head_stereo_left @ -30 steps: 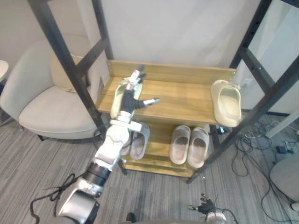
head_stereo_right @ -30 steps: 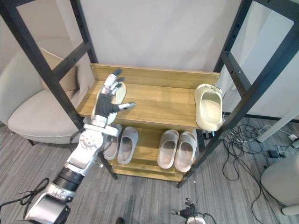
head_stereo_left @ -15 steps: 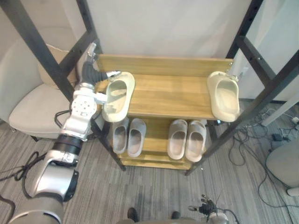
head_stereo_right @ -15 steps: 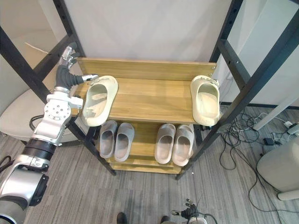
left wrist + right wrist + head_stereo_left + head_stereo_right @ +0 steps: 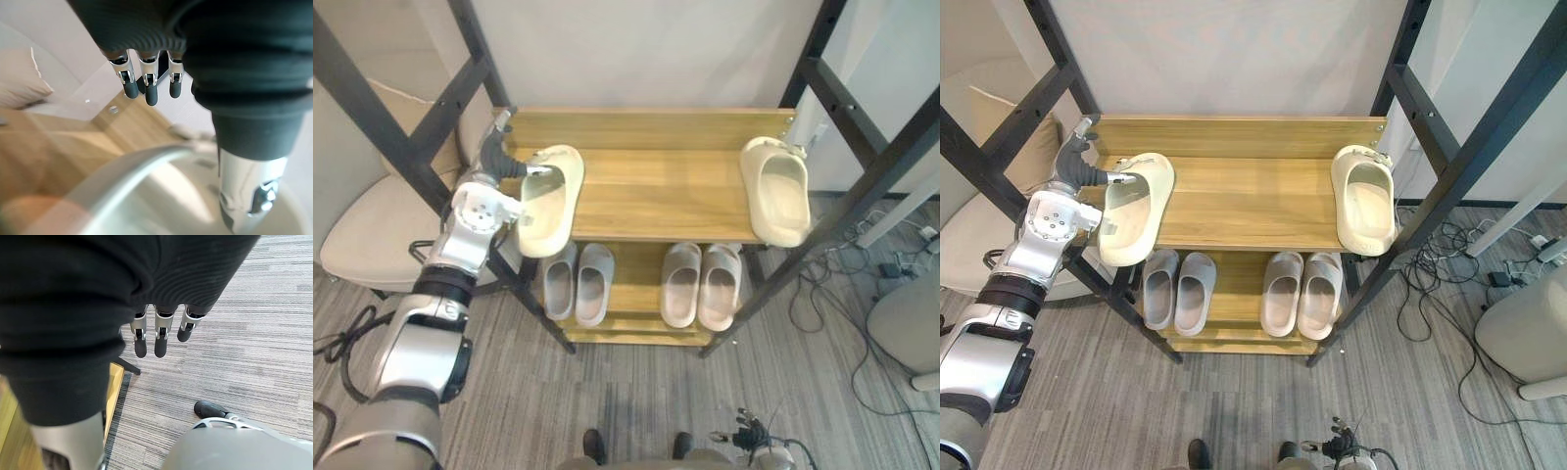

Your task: Organize the slippers on the shoe rack

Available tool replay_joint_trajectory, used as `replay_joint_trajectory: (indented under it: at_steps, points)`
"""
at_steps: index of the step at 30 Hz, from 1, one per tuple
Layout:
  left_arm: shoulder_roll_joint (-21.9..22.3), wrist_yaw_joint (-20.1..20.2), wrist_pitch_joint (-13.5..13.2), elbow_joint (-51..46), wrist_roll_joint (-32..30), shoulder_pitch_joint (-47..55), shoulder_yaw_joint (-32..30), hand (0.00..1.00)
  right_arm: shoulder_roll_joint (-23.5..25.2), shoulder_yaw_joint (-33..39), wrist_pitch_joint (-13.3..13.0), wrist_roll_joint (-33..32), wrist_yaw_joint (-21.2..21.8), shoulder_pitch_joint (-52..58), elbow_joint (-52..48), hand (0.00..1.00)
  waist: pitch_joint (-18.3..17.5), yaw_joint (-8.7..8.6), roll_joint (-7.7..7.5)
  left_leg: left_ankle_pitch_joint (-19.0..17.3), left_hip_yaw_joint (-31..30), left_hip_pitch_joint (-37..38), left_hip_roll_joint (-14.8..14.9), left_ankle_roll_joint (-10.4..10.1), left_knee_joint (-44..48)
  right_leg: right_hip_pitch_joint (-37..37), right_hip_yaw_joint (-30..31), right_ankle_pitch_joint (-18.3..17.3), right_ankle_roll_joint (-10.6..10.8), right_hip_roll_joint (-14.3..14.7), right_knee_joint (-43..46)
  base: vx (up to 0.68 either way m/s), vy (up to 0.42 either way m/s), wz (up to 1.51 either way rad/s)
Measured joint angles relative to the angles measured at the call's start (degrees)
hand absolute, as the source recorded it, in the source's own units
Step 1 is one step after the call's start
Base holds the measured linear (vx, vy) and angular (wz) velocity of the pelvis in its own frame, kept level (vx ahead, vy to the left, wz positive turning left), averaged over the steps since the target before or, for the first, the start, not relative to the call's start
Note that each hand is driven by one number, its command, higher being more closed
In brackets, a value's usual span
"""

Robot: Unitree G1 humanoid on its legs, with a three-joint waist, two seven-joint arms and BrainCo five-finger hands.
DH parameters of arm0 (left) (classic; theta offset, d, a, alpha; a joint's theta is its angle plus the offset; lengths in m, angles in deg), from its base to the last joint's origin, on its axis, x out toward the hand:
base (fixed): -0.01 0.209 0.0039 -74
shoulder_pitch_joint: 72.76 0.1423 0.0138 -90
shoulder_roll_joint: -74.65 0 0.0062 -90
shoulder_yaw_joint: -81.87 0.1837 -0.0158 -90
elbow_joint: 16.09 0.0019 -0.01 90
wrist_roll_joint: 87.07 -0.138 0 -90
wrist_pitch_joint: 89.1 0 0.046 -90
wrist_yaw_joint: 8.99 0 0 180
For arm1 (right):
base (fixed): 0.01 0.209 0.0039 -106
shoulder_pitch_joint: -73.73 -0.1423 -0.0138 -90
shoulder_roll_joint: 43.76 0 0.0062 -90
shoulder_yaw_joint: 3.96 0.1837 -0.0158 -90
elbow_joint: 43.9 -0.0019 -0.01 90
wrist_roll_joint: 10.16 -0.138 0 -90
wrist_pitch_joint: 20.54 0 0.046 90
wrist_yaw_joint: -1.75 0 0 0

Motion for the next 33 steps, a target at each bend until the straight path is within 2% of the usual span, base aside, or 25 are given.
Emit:
replay_joint_trajectory:
  at_steps: [4,5,10,17,24,33]
  points:
    - [-0.1,0.8,0.1,2.3,-2.4,-1.0,0.3,0.00,0.0,0.0,0.0,0.0,0.0,-0.2,0.2,0.00,0.0,0.01,0.02,0.0,0.3,0.0,0.1,0.0,0.0,-0.2,0.4,0.0,0.0,0.1,0.0,-0.02,-0.005,-0.05]
    - [-0.1,0.7,0.1,3.1,-3.5,-1.3,0.3,1.00,0.0,0.0,0.0,0.0,-0.1,-0.3,0.4,0.00,0.0,0.00,0.02,0.0,0.4,0.0,0.1,0.0,0.0,-0.2,0.5,0.0,0.0,0.1,0.0,-0.02,-0.010,-0.05]
    - [-0.2,0.7,0.1,3.7,-5.5,-1.6,0.3,1.00,-0.1,0.0,0.0,-0.2,-0.1,-0.6,1.3,0.00,0.0,0.00,0.05,0.0,0.4,0.0,0.2,0.0,0.0,-0.3,0.7,0.0,-0.1,0.2,0.0,-0.01,-0.003,-0.01]
    - [-0.3,-1.6,1.1,4.3,-5.6,-2.4,0.3,1.00,-0.1,0.0,0.0,-1.1,-0.2,-0.7,1.3,0.00,0.1,-0.04,0.23,0.0,0.7,0.0,0.2,0.0,0.0,-0.7,1.0,0.0,-0.1,0.2,0.5,-0.02,0.000,-0.02]
    - [0.0,-1.8,1.4,4.2,-5.6,-2.6,0.3,1.00,-0.1,0.0,0.1,-1.2,-0.2,-0.7,1.3,0.00,0.2,-0.23,0.30,0.0,0.7,0.0,0.2,0.0,0.0,-0.7,1.0,0.0,-0.1,0.2,0.5,0.00,-0.001,0.00]
    - [4.6,-4.0,2.3,4.1,-4.3,-3.4,0.5,1.00,0.0,0.2,0.9,-2.4,-0.2,-0.8,1.3,0.00,0.5,-0.65,0.79,0.0,1.0,0.3,-0.1,0.0,0.0,-0.7,1.2,0.1,-0.1,-0.2,0.9,0.00,0.000,0.00]
